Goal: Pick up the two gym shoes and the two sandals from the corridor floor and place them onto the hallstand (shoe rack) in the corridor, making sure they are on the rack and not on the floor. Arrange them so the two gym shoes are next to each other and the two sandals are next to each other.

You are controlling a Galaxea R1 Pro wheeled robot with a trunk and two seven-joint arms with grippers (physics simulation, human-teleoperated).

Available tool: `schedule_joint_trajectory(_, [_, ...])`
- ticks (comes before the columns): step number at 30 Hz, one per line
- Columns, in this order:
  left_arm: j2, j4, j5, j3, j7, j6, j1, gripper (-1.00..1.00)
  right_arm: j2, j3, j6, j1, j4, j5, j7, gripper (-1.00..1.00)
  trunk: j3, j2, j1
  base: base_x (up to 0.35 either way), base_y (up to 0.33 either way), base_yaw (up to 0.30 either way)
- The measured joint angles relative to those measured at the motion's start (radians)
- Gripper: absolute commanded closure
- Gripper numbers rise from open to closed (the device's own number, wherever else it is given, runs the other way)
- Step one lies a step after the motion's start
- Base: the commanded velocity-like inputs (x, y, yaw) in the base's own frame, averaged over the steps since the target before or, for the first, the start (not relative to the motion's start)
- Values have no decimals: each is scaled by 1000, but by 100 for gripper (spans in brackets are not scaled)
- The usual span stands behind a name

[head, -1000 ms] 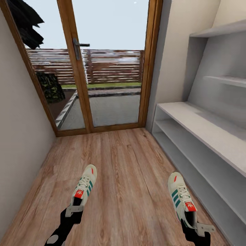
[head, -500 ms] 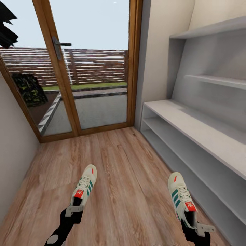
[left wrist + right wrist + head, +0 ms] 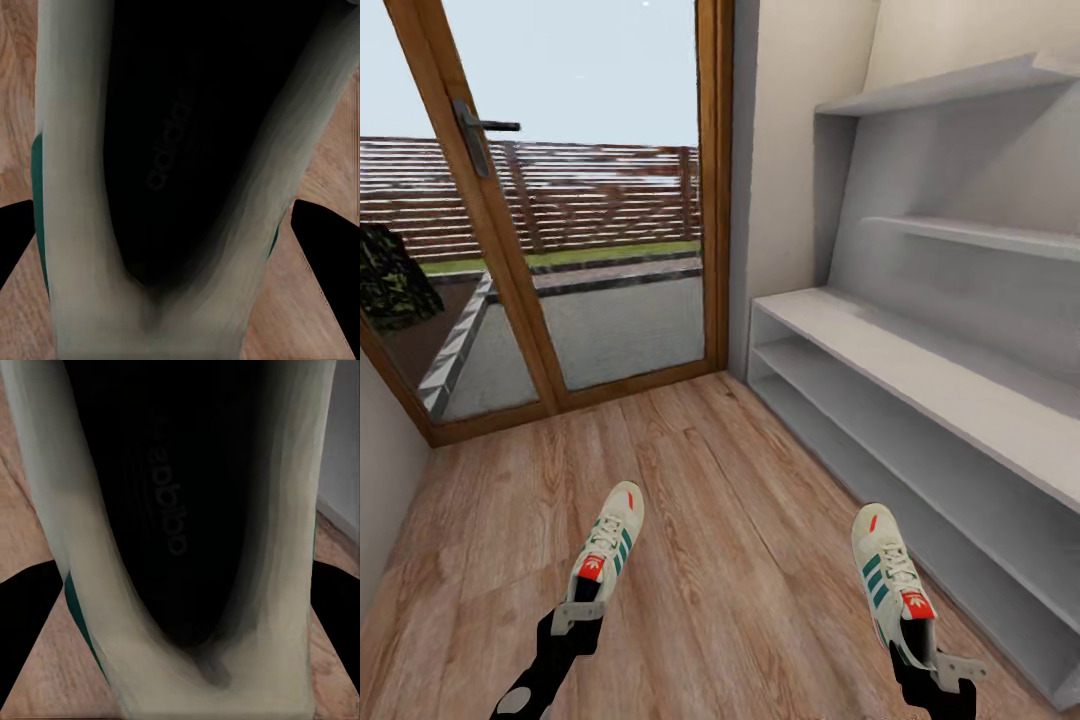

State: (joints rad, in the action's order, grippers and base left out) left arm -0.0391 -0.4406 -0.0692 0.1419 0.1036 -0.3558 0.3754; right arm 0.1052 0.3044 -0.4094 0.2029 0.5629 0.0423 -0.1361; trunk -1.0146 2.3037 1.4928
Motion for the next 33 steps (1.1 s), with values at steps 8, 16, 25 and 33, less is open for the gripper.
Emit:
schedule_joint_trajectory(8, [0, 0, 0, 0, 0, 0, 0, 100, 0, 0, 0, 0, 0, 0, 0, 100, 0, 0, 0, 2, 11, -268])
schedule_joint_trajectory(16, [0, 0, 0, 0, 0, 0, 0, 100, 0, 0, 0, 0, 0, 0, 0, 100, 0, 0, 0, 0, 0, -268])
schedule_joint_trajectory(25, [0, 0, 1, 0, 0, 0, 0, 100, 0, 0, 0, 0, 0, 0, 0, 100, 0, 0, 0, 0, 0, -268])
schedule_joint_trajectory(33, [0, 0, 1, 0, 0, 2, 0, 100, 0, 0, 0, 0, -1, 0, 0, 100, 0, 0, 0, 0, 46, -268])
